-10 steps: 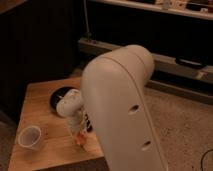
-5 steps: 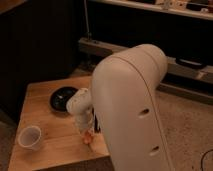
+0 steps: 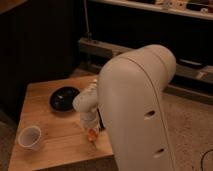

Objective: Drag the pepper across the table

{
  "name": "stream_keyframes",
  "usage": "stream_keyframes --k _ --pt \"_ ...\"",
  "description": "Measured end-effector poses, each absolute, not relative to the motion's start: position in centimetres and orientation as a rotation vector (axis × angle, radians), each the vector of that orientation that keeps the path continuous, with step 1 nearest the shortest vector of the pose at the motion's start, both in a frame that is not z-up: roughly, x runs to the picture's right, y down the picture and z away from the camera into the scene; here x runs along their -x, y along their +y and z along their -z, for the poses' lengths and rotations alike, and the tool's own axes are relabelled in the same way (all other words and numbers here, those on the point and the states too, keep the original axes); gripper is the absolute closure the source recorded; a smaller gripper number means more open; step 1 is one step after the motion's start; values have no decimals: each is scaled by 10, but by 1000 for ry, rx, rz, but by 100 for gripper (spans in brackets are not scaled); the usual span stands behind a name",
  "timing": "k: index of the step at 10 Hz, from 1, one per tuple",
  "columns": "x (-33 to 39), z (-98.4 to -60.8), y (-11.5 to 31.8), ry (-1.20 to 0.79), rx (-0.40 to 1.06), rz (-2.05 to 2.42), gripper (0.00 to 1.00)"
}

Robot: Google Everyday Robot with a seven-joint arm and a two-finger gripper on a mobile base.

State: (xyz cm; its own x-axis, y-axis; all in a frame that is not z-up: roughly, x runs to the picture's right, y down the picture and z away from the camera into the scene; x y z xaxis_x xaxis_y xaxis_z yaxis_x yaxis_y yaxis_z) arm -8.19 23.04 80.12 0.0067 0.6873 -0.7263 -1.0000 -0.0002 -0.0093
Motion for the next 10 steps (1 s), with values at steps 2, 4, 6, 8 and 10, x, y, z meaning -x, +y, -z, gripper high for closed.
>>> stream_keyframes --k 2,4,6,8,10 --pt "70 -803 231 639 639 -1493 66" --pt "61 -804 232 655 637 -1507 66" --pt "55 -805 232 662 629 -1510 66" --pt "54 -805 232 663 627 -1511 66" --pt "54 -805 232 663 627 -1512 66"
